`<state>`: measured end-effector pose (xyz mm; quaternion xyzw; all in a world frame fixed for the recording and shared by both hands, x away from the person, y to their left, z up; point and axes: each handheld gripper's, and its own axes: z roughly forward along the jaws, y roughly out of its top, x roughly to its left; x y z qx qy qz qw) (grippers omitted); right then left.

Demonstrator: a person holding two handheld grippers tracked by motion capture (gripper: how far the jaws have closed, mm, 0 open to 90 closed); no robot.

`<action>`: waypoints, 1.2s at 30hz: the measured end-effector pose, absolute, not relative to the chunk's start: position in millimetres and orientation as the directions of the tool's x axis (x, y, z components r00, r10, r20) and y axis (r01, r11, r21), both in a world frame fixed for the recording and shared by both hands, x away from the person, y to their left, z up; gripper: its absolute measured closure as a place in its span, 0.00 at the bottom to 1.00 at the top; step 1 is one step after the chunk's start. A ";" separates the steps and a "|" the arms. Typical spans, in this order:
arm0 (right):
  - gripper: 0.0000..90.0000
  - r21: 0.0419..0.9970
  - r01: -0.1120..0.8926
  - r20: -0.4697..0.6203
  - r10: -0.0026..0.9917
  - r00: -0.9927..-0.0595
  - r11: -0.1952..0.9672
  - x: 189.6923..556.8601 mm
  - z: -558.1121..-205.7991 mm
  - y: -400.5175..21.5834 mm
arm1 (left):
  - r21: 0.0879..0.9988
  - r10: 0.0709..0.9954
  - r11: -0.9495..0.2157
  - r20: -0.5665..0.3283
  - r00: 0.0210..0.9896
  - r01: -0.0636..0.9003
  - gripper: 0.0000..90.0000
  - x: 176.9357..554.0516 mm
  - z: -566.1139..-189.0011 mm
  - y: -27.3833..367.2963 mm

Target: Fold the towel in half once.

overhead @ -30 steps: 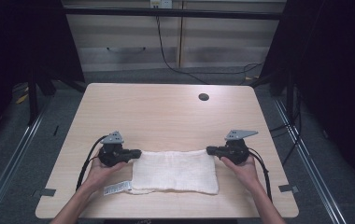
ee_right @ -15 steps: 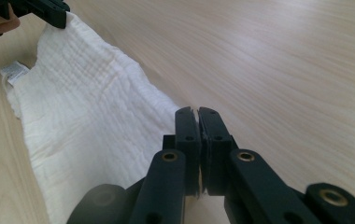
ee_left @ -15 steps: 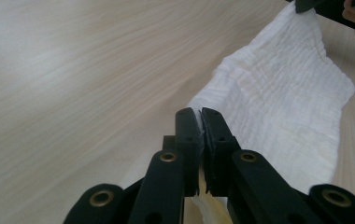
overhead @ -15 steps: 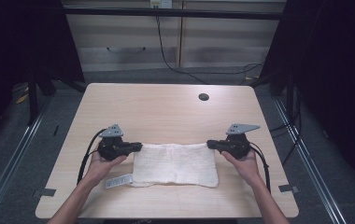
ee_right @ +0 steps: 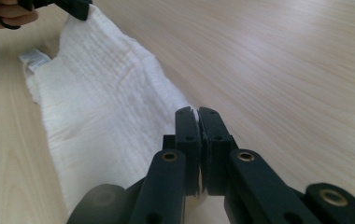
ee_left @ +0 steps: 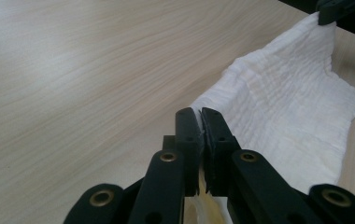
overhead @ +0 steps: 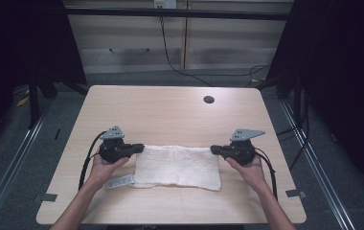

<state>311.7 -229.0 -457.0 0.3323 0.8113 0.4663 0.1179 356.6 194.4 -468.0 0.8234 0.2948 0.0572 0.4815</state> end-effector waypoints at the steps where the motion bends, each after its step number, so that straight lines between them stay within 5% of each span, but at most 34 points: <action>1: 0.97 0.835 0.426 0.116 0.645 -0.755 0.349 309.3 -457.1 -227.8 | 0.827 0.542 -0.363 -0.187 0.819 0.429 0.96 356.1 -467.9 194.4; 19: 0.97 0.815 0.369 0.097 0.524 -0.846 0.447 255.8 -463.1 -201.1 | 0.825 0.572 -0.348 -0.189 0.799 0.444 0.96 354.0 -471.1 188.1; 36: 0.97 0.727 0.454 0.249 0.417 -0.874 0.516 230.0 -489.8 -193.9 | 0.813 0.598 -0.370 -0.162 0.785 0.450 0.96 355.7 -477.3 187.6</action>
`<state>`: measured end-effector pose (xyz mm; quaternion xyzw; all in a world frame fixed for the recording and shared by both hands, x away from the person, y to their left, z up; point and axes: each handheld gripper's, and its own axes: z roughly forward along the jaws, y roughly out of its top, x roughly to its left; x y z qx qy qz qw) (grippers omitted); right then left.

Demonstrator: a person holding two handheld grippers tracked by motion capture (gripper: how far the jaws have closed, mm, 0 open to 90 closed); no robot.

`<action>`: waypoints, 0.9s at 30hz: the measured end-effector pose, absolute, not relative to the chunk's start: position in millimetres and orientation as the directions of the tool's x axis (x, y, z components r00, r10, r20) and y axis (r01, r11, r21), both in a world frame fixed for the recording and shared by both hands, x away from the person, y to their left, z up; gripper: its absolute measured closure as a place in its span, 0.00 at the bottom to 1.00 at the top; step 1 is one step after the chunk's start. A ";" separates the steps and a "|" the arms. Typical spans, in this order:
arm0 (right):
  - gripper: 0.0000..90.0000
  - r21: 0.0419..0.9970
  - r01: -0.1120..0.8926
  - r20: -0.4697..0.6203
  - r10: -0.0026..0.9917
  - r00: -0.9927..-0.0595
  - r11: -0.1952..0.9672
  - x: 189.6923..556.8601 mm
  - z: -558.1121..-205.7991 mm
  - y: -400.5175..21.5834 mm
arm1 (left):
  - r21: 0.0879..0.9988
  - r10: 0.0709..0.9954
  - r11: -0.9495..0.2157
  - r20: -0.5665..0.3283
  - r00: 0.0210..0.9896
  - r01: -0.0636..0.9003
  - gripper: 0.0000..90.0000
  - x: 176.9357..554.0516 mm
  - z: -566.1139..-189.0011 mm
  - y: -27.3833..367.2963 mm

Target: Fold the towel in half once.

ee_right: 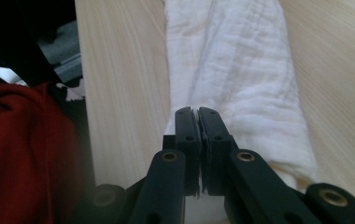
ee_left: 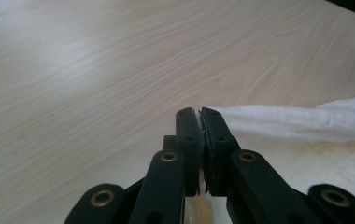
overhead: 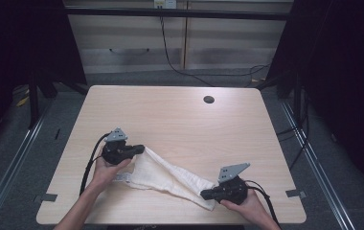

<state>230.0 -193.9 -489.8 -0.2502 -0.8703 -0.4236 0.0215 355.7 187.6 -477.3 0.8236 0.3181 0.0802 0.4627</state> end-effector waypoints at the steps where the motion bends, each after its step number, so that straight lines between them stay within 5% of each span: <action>1: 0.97 0.729 0.466 0.270 0.414 -0.869 0.502 229.7 -489.9 -193.7 | 0.813 0.601 -0.369 -0.162 0.783 0.451 0.96 356.2 -477.6 188.1; 10: 0.98 0.683 0.483 0.302 0.389 -0.870 0.548 229.6 -501.6 -178.6 | 0.825 0.594 -0.333 -0.192 0.781 0.456 0.96 357.3 -476.0 189.1; 27: 0.98 0.648 0.556 0.172 0.611 -0.773 0.521 285.7 -494.9 -206.8 | 0.876 0.557 -0.303 -0.157 0.815 0.376 0.96 347.3 -452.3 175.8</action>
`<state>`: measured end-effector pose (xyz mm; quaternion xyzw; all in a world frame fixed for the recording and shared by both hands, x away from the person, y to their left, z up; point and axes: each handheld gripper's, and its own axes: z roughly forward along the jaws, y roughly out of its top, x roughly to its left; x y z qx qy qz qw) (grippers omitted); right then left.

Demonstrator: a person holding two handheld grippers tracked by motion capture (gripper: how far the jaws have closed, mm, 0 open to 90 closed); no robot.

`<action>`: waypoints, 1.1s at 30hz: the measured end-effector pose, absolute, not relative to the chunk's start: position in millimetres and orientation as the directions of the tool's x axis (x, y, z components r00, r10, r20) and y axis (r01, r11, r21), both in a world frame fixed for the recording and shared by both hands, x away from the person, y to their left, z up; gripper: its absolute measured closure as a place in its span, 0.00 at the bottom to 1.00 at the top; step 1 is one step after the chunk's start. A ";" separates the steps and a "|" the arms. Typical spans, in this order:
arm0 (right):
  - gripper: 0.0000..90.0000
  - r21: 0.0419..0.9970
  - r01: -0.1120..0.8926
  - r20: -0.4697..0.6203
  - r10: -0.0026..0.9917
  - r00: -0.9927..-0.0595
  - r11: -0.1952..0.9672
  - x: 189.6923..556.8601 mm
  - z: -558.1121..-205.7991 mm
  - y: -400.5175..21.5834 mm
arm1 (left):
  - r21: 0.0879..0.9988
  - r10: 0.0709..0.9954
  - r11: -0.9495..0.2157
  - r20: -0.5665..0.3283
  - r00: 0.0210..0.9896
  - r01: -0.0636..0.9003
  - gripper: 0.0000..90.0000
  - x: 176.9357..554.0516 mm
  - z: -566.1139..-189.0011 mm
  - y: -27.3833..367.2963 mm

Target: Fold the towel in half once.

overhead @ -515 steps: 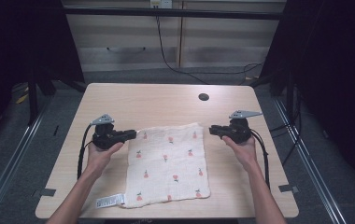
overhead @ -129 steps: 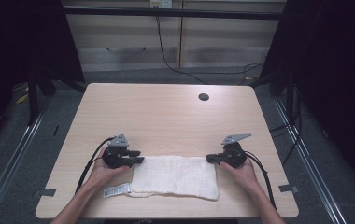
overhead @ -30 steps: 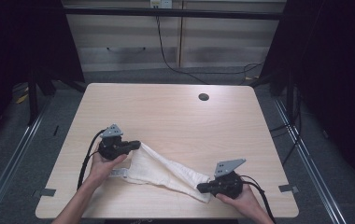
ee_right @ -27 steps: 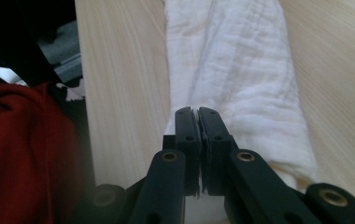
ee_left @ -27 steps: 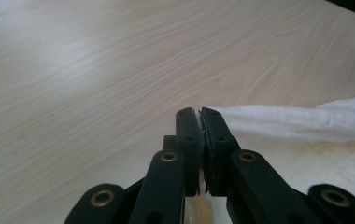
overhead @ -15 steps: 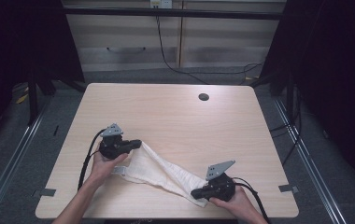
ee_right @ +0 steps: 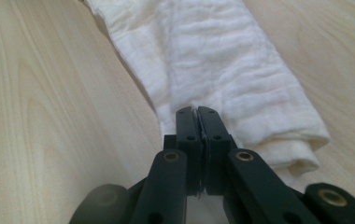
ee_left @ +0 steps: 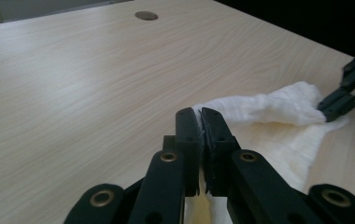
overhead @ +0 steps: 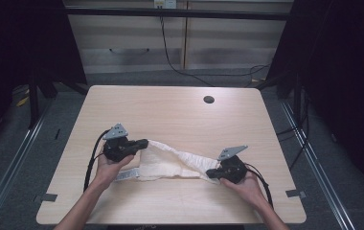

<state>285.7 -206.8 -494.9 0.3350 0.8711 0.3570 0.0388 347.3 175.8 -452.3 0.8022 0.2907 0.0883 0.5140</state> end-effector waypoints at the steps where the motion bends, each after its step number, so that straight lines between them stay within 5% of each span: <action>1: 0.98 0.653 0.550 0.168 0.609 -0.775 0.520 287.4 -495.3 -206.8 | 0.879 0.549 -0.306 -0.150 0.822 0.365 0.96 344.8 -450.2 173.8; 19: 0.98 0.640 0.569 0.167 0.628 -0.760 0.517 286.3 -494.2 -205.2 | 0.846 0.421 -0.464 -0.049 0.906 0.262 0.96 294.5 -452.2 173.8; 33: 0.98 0.662 0.543 0.133 0.632 -0.763 0.516 281.7 -495.6 -204.3 | 0.730 0.370 -0.631 -0.015 0.929 0.264 0.96 279.3 -495.2 177.5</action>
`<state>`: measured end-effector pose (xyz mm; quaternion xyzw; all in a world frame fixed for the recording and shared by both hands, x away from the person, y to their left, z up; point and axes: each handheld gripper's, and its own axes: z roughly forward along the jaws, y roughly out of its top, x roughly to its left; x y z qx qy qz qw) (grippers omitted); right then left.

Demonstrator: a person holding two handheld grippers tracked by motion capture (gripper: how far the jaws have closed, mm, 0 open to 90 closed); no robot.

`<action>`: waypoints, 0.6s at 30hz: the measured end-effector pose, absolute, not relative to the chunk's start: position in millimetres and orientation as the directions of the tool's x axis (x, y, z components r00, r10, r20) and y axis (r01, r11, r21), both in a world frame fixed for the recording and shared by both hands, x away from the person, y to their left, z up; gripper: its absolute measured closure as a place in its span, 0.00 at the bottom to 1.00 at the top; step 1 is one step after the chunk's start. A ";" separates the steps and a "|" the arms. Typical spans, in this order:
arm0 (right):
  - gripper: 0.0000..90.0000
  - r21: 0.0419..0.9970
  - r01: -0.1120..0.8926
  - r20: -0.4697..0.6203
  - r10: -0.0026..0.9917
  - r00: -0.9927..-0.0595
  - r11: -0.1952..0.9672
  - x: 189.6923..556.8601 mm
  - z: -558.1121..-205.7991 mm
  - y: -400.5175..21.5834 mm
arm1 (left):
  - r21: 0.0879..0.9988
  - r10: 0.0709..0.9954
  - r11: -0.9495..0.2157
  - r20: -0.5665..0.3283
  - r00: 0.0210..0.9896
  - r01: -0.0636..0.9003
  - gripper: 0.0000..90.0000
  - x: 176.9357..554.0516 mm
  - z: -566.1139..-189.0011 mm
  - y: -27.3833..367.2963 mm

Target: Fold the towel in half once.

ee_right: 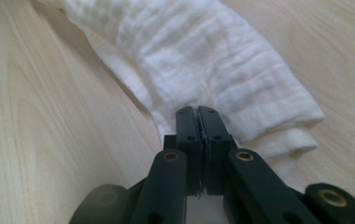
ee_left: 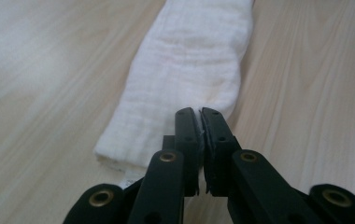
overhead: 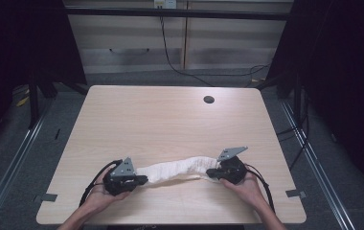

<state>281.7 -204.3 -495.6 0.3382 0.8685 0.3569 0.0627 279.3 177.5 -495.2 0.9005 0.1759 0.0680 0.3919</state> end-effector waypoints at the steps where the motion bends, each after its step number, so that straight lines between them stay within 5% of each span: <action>1: 0.98 0.658 0.538 0.118 0.633 -0.765 0.527 280.6 -494.9 -204.1 | 0.734 0.374 -0.624 -0.023 0.927 0.270 0.96 279.7 -495.5 177.7; 18: 0.98 0.644 0.536 0.029 0.683 -0.730 0.545 246.2 -491.7 -218.3 | 0.743 0.402 -0.604 -0.028 0.915 0.288 0.96 286.2 -499.4 182.7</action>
